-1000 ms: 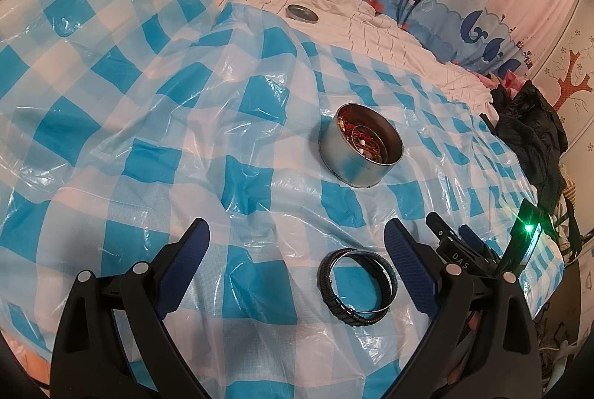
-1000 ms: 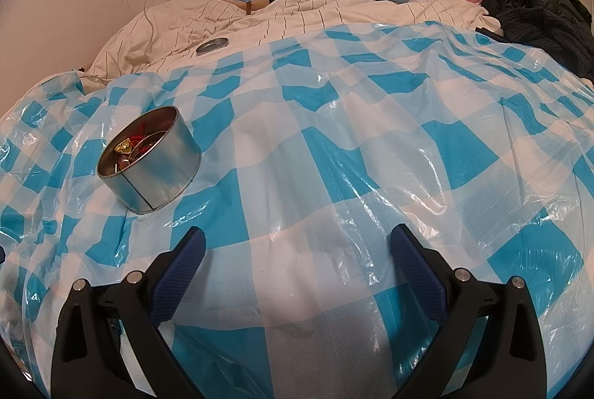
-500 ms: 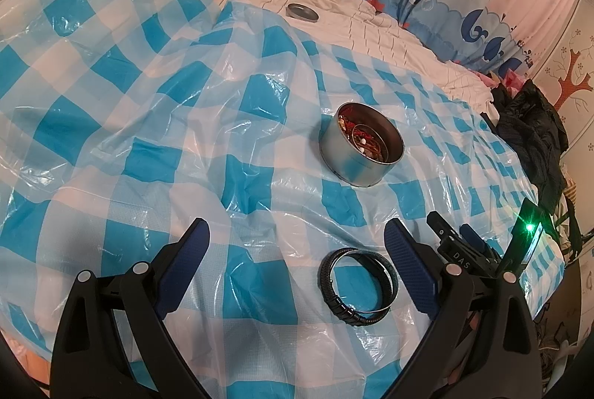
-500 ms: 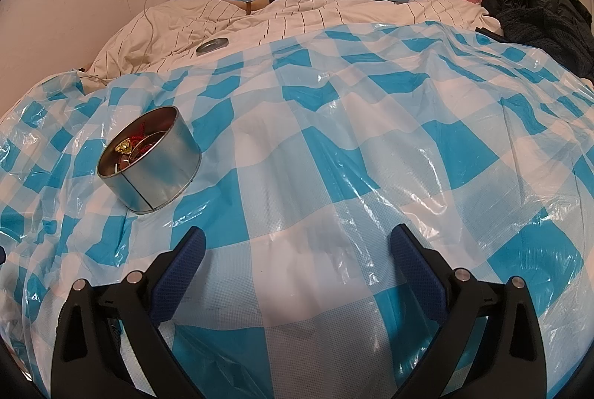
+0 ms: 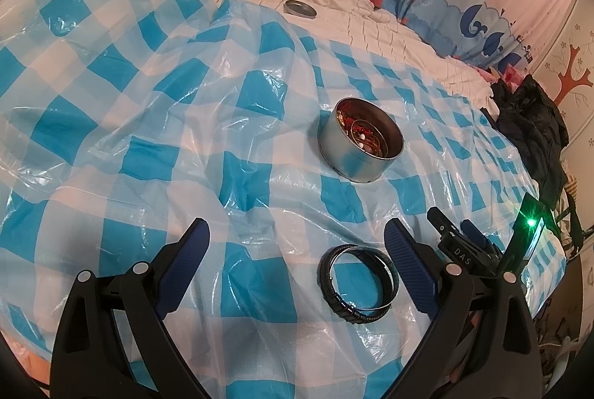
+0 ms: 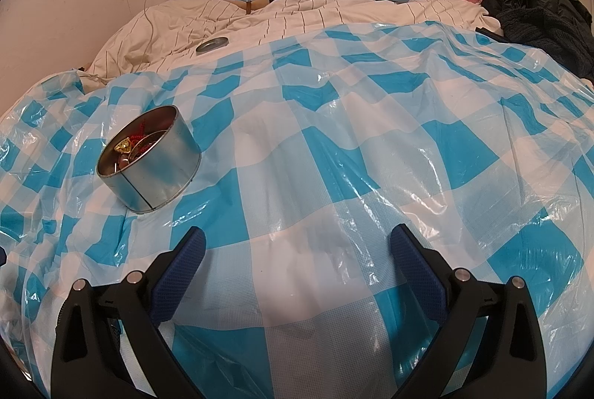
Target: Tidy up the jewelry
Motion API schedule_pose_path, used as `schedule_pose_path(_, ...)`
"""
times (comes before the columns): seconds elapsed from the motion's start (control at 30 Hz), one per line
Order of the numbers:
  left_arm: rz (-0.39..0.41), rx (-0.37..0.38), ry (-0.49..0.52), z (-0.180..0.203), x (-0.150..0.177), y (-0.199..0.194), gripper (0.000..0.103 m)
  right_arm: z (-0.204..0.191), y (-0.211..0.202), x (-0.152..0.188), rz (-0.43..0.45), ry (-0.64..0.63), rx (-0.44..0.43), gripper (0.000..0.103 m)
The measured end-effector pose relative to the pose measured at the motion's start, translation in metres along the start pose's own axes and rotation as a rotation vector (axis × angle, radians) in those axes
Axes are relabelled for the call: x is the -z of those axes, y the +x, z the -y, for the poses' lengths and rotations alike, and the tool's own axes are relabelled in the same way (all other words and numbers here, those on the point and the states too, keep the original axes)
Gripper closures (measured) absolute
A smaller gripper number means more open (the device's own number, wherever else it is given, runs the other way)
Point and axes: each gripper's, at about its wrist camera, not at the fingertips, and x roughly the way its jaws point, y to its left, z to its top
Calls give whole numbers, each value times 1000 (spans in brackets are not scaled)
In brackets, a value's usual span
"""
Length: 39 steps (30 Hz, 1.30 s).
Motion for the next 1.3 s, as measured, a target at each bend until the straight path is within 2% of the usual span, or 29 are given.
schedule_pose_path(1.3,-12,-7,4,2,2,1,12,0,0,-1,-2,-1,0,7)
